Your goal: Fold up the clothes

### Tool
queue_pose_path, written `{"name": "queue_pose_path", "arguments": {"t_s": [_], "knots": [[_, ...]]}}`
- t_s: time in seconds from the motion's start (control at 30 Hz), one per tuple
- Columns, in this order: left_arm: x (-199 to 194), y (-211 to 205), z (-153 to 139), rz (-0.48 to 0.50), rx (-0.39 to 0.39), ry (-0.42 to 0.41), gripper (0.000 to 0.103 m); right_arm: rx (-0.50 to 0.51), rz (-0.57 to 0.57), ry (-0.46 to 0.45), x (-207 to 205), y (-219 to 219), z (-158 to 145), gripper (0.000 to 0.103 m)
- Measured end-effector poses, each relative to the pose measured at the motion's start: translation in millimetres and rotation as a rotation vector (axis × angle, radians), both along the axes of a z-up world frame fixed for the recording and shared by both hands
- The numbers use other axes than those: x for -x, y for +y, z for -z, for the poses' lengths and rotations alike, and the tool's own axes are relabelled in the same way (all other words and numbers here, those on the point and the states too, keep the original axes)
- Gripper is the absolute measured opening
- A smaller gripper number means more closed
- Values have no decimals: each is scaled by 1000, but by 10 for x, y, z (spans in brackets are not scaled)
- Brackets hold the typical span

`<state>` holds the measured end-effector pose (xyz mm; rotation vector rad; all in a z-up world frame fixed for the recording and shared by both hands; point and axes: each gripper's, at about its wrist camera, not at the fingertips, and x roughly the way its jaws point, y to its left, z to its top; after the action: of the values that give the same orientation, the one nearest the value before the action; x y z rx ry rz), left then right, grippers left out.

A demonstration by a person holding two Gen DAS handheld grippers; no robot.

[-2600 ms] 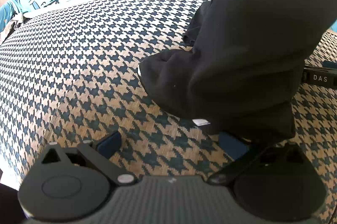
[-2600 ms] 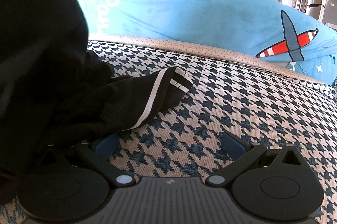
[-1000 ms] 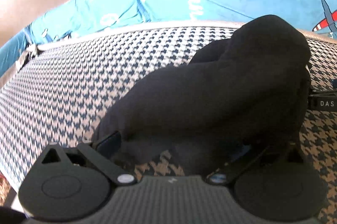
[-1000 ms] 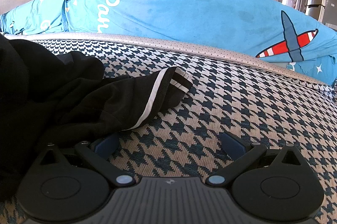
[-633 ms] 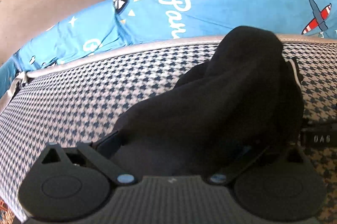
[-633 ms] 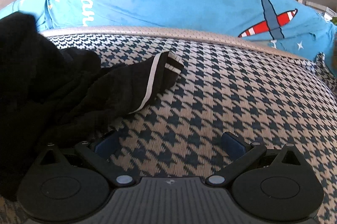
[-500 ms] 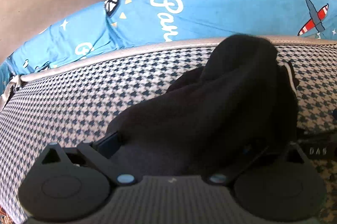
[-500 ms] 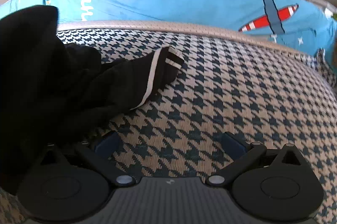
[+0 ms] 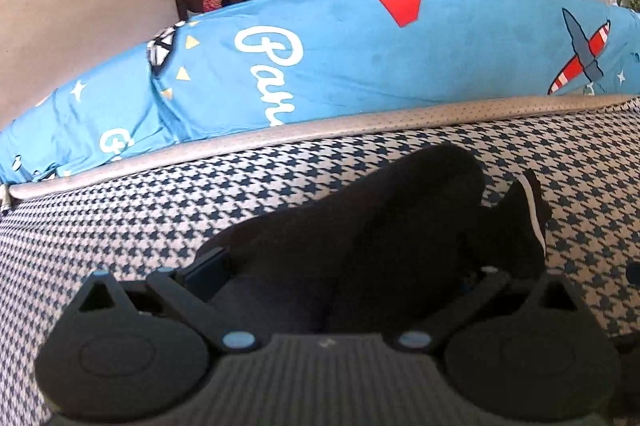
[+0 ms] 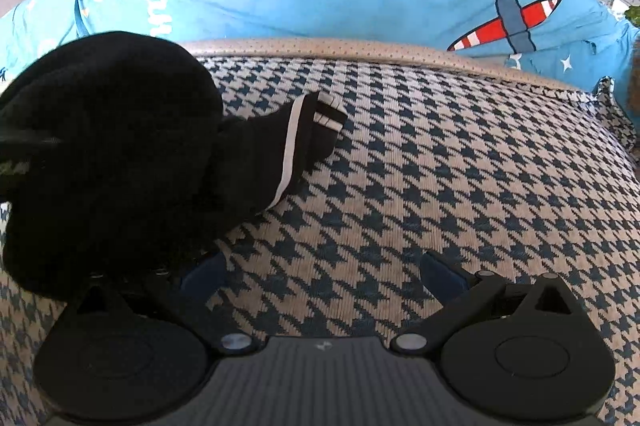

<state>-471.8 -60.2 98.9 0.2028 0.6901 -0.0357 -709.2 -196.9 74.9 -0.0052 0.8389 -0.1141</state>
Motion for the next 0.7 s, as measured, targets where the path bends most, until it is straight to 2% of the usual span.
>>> {"name": "queue_pose_path", "arguments": {"t_s": [0.03, 0.07, 0.13, 0.27, 0.37, 0.57, 0.7], "knots": [[261, 38, -79, -4, 11, 8, 103, -5, 1, -5, -1, 0, -11, 103], [280, 86, -104, -4, 23, 19, 103, -9, 2, -3, -2, 5, -10, 103], [49, 169, -94, -4, 39, 40, 103, -15, 3, 1, -3, 16, -4, 103], [120, 174, -157, -12, 49, 54, 103, -25, 5, 8, -8, 32, 2, 103], [167, 197, -220, 2, 53, 47, 103, -27, 8, 4, -13, 29, -9, 103], [497, 416, -362, 18, 118, 21, 103, -28, 7, 9, -3, 52, -17, 103], [562, 454, -416, -5, 114, 11, 103, -29, 3, 7, 3, 52, -30, 103]]}}
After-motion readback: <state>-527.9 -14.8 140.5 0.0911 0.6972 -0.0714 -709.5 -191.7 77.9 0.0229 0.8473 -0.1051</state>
